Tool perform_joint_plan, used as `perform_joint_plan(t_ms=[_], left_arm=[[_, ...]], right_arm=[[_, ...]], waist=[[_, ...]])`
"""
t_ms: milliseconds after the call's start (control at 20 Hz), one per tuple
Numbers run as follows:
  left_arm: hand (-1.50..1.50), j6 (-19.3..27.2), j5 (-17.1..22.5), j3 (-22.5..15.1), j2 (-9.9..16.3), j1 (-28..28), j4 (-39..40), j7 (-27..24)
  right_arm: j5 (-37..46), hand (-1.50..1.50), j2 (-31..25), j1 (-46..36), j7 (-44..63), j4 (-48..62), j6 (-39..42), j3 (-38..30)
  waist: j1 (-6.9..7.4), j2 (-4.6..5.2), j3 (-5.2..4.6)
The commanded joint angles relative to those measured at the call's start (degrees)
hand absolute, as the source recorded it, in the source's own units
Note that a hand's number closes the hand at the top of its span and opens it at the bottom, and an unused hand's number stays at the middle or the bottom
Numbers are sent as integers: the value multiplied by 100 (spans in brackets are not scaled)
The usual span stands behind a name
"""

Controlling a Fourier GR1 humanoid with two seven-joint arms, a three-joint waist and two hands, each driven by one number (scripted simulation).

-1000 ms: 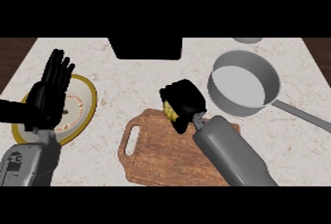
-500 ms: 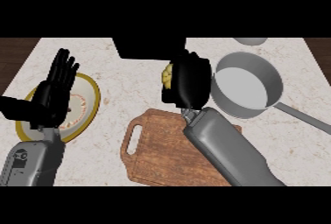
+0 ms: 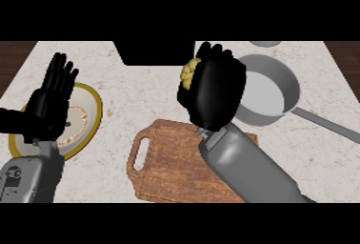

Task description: Pick the squash from the cutting board and place it in the pot

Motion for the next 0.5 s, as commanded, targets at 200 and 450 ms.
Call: perform_joint_plan(t_ms=[200,450], left_arm=[[0,-83,58,100,-29,236,36,-235],[0,115,-134,-20,-42,98,-233,82]], right_arm=[[-38,150,-564,978,17,-1081,579,-881],[-329,150,-1076,2002,-566,-1905,220,-1432]], waist=[[-80,34,3],[-81,33,6]])
